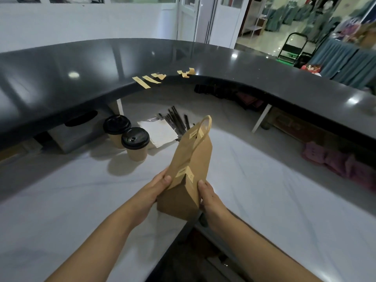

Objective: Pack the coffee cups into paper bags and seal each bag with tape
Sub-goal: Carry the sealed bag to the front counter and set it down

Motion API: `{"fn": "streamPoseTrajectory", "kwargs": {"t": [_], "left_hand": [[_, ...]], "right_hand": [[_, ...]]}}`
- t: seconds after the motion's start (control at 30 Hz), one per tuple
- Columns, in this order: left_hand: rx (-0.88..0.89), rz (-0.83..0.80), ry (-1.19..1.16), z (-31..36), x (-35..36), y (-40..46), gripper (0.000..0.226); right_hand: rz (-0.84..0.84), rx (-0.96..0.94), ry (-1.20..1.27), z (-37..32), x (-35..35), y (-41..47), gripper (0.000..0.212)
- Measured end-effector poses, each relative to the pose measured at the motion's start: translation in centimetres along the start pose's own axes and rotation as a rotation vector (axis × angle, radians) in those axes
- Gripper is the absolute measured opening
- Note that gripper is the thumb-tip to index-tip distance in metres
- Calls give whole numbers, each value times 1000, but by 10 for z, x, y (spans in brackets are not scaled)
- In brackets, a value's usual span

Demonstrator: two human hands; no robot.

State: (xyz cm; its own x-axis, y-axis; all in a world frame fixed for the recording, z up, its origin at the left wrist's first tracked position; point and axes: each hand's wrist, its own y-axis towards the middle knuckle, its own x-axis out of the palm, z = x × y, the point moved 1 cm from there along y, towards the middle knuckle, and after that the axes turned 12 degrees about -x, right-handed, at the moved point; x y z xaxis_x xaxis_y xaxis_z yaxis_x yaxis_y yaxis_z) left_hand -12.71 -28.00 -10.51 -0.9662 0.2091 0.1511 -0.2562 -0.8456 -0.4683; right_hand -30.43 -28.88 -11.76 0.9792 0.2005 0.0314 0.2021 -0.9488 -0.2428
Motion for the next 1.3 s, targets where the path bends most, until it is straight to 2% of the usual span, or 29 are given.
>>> {"fn": "streamPoseTrajectory", "kwargs": {"t": [0.1,0.23,0.3,0.4,0.53,0.63,0.83,1.0,1.1,1.3], "left_hand": [[-7,-23,26,5,9,1,74],[-36,-37,58,17,31,4,51],[-47,-37,71,22,43,6,56],[-82,-17,103,27,65,11,81],[-103,-44,132,32,111,16,76],[-105,-63,187,34,154,14,81],[-101,-126,235,28,256,8,47],[-132,-212,263,14,334,8,40],[-141,-287,290,7,381,3,45],[-73,-490,359,-6,459,-8,80]], "right_hand": [[19,-9,64,-3,-9,-3,85],[44,1,81,-11,-29,-12,83],[64,-1,87,-16,-41,-17,81],[103,10,103,-22,-63,-30,83],[154,9,82,-24,-100,-57,86],[209,3,86,-23,-136,-81,90],[308,-44,120,-20,-213,-142,83],[400,-77,113,-12,-274,-199,87],[445,-89,114,-7,-308,-234,89],[524,-140,133,-4,-374,-297,76]]}}
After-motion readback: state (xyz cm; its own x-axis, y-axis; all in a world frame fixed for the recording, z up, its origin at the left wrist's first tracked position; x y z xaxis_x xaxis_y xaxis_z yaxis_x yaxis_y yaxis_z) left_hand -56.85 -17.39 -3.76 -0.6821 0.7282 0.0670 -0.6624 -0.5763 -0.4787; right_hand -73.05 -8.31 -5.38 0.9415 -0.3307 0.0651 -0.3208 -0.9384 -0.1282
